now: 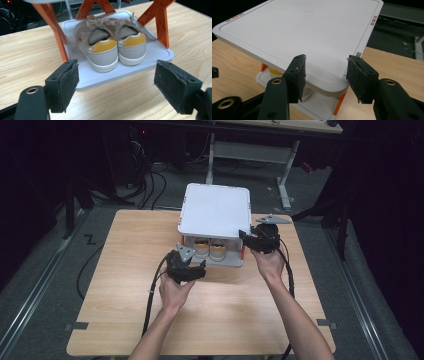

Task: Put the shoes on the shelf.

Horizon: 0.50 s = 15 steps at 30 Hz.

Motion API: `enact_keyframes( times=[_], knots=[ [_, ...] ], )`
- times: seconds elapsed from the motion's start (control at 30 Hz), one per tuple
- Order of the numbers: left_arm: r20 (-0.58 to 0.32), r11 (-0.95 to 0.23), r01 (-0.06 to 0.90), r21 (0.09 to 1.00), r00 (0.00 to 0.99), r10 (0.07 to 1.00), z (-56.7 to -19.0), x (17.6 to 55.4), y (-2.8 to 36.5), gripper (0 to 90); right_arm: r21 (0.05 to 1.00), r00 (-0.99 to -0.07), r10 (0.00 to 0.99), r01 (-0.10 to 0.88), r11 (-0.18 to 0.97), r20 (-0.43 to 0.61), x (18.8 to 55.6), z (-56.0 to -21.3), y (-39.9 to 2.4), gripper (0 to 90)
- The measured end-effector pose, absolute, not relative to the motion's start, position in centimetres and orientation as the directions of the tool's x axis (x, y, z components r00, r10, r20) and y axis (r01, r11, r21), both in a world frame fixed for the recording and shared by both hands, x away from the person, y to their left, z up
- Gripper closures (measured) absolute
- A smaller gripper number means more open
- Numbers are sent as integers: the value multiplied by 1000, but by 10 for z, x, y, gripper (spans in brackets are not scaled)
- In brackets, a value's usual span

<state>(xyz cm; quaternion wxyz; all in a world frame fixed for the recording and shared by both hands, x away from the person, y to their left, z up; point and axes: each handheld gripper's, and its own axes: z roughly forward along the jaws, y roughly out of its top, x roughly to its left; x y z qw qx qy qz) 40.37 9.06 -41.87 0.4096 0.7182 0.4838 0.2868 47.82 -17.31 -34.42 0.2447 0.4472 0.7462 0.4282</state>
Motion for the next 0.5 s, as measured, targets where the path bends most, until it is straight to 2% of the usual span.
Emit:
enact_keyframes(
  times=[0.5],
  knots=[
    [-39, -132, 434, 891, 365, 930, -400, 377, 138, 204, 882, -483, 874, 437, 180, 61, 448, -340, -204, 482]
  ],
)
